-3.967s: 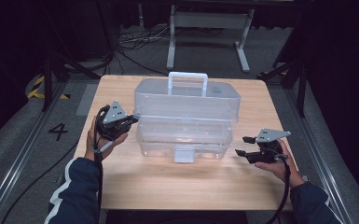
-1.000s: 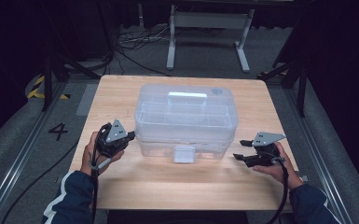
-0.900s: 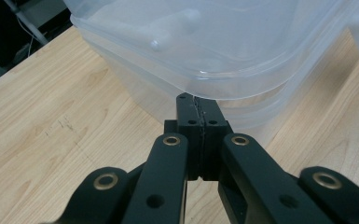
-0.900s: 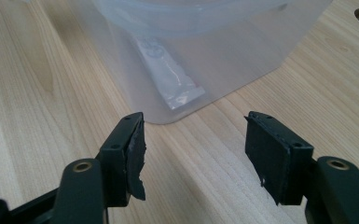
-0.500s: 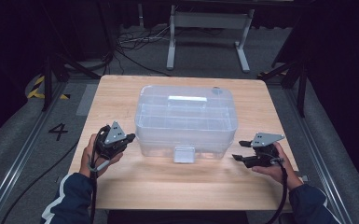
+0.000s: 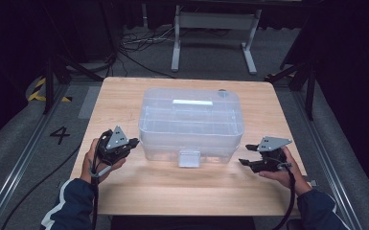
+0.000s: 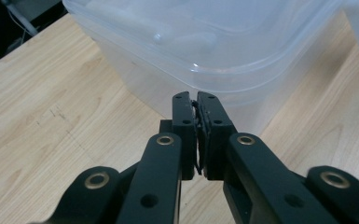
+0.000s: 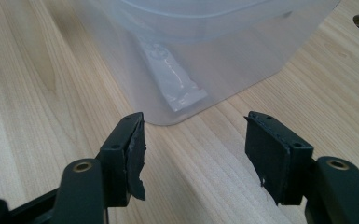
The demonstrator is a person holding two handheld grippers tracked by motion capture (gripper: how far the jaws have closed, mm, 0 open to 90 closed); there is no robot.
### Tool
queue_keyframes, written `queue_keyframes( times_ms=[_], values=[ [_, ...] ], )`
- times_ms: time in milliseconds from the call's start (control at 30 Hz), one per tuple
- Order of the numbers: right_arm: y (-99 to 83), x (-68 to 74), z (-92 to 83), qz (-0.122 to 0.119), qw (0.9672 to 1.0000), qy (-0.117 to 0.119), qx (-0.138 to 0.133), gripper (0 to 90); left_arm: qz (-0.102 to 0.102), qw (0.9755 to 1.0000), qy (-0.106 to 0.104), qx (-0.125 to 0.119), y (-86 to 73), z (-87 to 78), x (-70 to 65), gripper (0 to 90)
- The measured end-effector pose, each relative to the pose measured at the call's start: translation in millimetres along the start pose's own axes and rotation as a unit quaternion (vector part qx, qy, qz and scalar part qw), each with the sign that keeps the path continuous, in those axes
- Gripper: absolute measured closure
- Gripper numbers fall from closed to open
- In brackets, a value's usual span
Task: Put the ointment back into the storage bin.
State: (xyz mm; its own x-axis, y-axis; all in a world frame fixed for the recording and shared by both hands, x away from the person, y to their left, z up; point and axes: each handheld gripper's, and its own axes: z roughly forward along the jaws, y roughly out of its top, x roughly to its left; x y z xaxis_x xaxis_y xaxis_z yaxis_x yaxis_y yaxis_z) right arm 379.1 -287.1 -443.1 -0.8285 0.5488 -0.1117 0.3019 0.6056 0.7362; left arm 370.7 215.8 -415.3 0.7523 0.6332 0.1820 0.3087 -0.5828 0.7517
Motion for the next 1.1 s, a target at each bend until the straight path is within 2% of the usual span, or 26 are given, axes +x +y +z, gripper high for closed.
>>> queue_keyframes(
  times_ms=[133, 367, 567, 633, 667, 700, 833, 900, 1100],
  values=[
    [2.6, 0.0, -2.6, -0.004, 1.0, -0.003, -0.002, 38.7, 0.009, 0.9997, 0.004, 0.021, -3.4, 2.5, -3.2, 82.1],
    [7.1, -1.6, -7.9, -0.016, 0.9997, -0.018, 0.003, 38.6, 0.023, 0.9988, 0.008, 0.043, -11.1, -0.1, -5.4, 76.4],
    [7.0, -1.0, -13.5, -0.026, 0.9992, -0.026, 0.014, 38.2, 0.026, 0.9974, 0.012, 0.066, -23.2, -7.2, -6.1, 63.6],
    [5.7, -1.0, -15.4, -0.03, 0.999, -0.028, 0.018, 38.2, 0.023, 0.9961, 0.008, 0.084, -29.1, -9.4, -6.4, 56.9],
    [5.7, -1.0, -15.4, -0.03, 0.999, -0.028, 0.018, 38.2, 0.023, 0.9961, 0.008, 0.084, -29.1, -9.4, -6.4, 55.7],
    [5.0, -0.8, -15.9, -0.03, 0.9989, -0.029, 0.021, 38.0, 0.026, 0.9955, 0.013, 0.09, -32.3, -10.8, -7.2, 55.7],
    [0.9, -2.3, -18.0, -0.033, 0.9985, -0.03, 0.032, 37.3, 0.029, 0.9933, 0.02, 0.11, -40.8, -14.3, -7.8, 46.1],
    [0.2, -2.6, -19.0, -0.034, 0.9984, -0.031, 0.033, 37.1, 0.029, 0.9932, 0.022, 0.111, -43.7, -15.7, -7.3, 39.9],
    [-4.8, -3.0, -25.4, -0.039, 0.9977, -0.04, 0.04, 34.6, 0.021, 0.9924, 0.02, 0.12, -55.2, -21.1, -8.1, 32.4]
  ],
)
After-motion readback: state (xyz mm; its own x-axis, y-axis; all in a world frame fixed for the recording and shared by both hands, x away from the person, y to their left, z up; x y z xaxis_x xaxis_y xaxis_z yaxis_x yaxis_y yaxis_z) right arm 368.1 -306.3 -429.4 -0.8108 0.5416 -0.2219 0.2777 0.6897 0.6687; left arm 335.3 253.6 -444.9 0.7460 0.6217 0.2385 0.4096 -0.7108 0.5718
